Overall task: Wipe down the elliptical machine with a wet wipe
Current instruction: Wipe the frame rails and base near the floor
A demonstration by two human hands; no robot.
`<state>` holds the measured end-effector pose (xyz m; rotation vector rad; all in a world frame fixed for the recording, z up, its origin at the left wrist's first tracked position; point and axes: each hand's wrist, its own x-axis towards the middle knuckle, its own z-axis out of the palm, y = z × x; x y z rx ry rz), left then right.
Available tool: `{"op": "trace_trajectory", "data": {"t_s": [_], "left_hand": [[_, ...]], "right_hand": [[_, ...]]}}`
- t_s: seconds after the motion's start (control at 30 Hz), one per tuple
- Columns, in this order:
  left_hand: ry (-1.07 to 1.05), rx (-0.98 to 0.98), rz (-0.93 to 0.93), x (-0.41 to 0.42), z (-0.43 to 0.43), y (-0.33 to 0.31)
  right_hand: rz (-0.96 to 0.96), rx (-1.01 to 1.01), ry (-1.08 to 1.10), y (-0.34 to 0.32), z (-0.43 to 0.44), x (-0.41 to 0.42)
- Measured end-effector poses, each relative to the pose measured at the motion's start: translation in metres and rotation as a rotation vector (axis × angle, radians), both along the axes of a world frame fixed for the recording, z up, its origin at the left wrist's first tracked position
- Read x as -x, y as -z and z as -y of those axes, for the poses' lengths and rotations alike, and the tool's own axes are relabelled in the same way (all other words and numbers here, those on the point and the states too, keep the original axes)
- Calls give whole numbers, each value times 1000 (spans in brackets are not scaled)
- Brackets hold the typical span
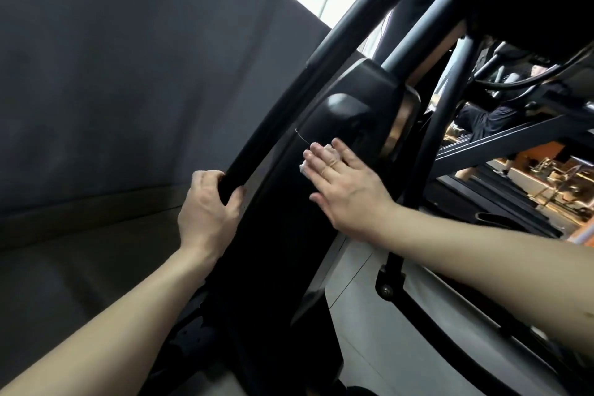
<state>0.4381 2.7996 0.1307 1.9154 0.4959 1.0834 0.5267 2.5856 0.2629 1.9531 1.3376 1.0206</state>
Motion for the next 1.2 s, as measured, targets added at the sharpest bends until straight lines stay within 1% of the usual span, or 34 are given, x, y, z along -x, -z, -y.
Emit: {"op": "trace_trajectory", "data": {"t_s": [0.07, 0.1, 0.2, 0.27, 0.33, 0.4, 0.47, 0.5, 0.57, 0.63, 0.7, 0.77, 0.87, 0.93, 0.97, 1.1, 1.2], "left_hand": [[-10, 16, 29, -3, -2, 1], [-10, 24, 36, -5, -3, 2], [-29, 36, 42, -10, -8, 2], [-33, 52, 34, -13, -9, 2], [-34, 63, 41, -14, -10, 2], [-37, 74, 48, -15, -10, 2], [-32, 85, 50, -16, -11, 2], [-30, 88, 54, -17, -12, 1], [-39, 91, 52, -18, -14, 1], [-49, 92, 52, -19, -15, 1], [-50, 82, 58, -19, -15, 0], [-59, 70, 53, -18, -16, 1], [-64, 45, 42, -19, -19, 1], [-66, 45, 38, -19, -18, 1], [-68, 52, 36, -19, -19, 0], [-69, 58, 35, -18, -17, -1], [-68, 35, 39, -17, -18, 0]], "right_hand": [[55, -26, 0, -25, -1, -2], [90, -69, 6, -40, -2, -4], [132, -273, 92, -83, -6, -9], [127, -352, 132, -87, -5, -9], [108, -303, 96, -63, 1, -4], [68, -134, 38, -32, 13, 4], [84, -18, 18, -31, 22, 5], [115, -35, 25, -43, 21, 1], [173, -173, 101, -73, 12, -7], [171, -266, 172, -99, 2, -13], [132, -303, 188, -103, -9, -17], [111, -297, 190, -92, -21, -16], [118, -171, 186, -66, -31, -16], [131, -92, 175, -66, -29, -16], [145, -87, 174, -73, -28, -17], [188, -198, 256, -112, -18, -18], [172, -230, 253, -100, -26, -15]]}}
